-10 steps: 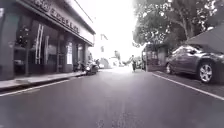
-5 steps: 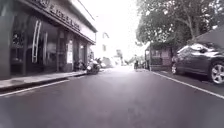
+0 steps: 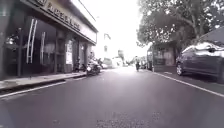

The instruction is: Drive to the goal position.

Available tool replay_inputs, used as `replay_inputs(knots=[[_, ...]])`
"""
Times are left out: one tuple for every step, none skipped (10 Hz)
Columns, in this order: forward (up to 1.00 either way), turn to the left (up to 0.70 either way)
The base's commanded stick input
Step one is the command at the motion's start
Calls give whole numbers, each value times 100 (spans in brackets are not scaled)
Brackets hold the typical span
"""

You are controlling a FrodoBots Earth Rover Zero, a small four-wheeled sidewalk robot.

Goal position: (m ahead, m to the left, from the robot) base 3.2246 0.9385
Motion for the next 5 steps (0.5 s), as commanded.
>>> replay_inputs(knots=[[63, 0], [63, 0], [64, 0], [63, 0], [64, 0]])
